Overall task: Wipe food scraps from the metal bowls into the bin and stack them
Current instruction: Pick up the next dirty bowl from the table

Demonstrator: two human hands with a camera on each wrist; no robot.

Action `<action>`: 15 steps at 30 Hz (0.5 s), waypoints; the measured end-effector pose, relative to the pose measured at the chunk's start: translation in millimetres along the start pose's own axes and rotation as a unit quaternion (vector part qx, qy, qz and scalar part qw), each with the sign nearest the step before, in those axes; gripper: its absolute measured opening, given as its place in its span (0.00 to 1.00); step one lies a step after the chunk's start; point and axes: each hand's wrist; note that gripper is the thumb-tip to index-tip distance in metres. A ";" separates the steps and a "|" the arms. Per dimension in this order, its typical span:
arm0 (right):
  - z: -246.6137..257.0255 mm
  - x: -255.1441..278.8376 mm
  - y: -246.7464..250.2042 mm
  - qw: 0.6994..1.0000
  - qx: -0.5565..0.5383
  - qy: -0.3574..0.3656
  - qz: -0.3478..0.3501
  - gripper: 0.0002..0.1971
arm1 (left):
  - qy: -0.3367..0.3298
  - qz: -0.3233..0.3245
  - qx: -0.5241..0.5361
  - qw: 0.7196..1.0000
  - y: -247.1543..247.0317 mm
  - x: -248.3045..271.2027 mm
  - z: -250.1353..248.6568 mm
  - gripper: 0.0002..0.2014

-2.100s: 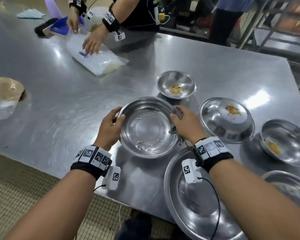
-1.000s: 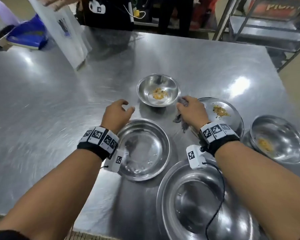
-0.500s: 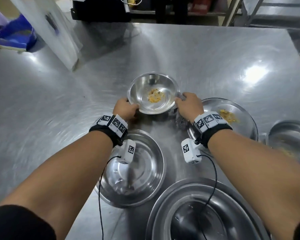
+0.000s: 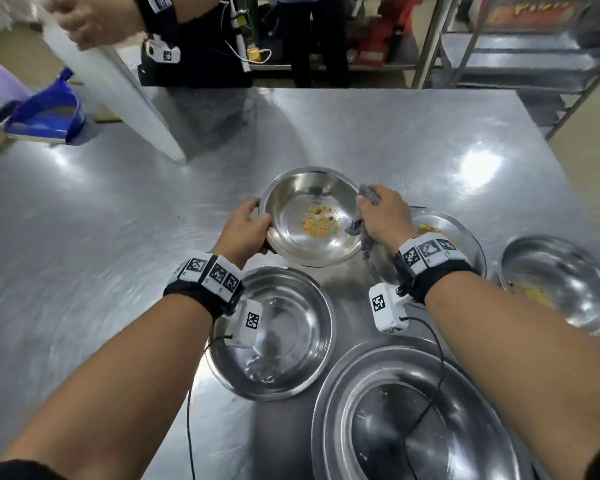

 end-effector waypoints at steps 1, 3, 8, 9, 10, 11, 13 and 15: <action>3.3 9.5 7.4 1.000 -0.001 0.003 -0.012 0.15 | -0.013 0.003 -0.001 1.000 0.0 8.1 -4.9 0.21; 6.8 31.2 20.6 0.999 -0.008 0.003 -0.036 0.15 | -0.037 0.011 0.016 0.999 -3.9 26.0 -13.3 0.18; -0.7 93.3 48.3 0.993 -0.024 -0.019 -0.110 0.14 | -0.100 0.043 0.065 0.992 -26.4 65.8 -25.2 0.15; -6.8 104.9 52.7 0.991 -0.023 -0.029 -0.125 0.15 | -0.106 0.059 0.064 0.991 -31.8 70.7 -24.4 0.15; -14.9 116.4 57.9 0.989 -0.019 -0.038 -0.139 0.15 | -0.111 0.074 0.063 0.989 -39.0 77.2 -24.1 0.15; -23.5 127.5 63.2 0.988 -0.019 -0.045 -0.149 0.16 | -0.115 0.087 0.063 0.987 -46.6 85.2 -24.9 0.15; -40.5 150.5 75.8 0.984 -0.034 -0.062 -0.165 0.17 | -0.122 0.113 0.070 0.984 -65.0 103.6 -26.8 0.13; -57.7 173.2 91.0 0.980 -0.051 -0.081 -0.176 0.18 | -0.120 0.142 0.076 0.980 -87.3 119.2 -25.2 0.13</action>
Point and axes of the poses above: each hand's wrist, its own x-axis away from the middle knuckle, its own y-axis out of the back of the hand, z = x × y, and after that the axes turned 14 degrees about x, right-handed
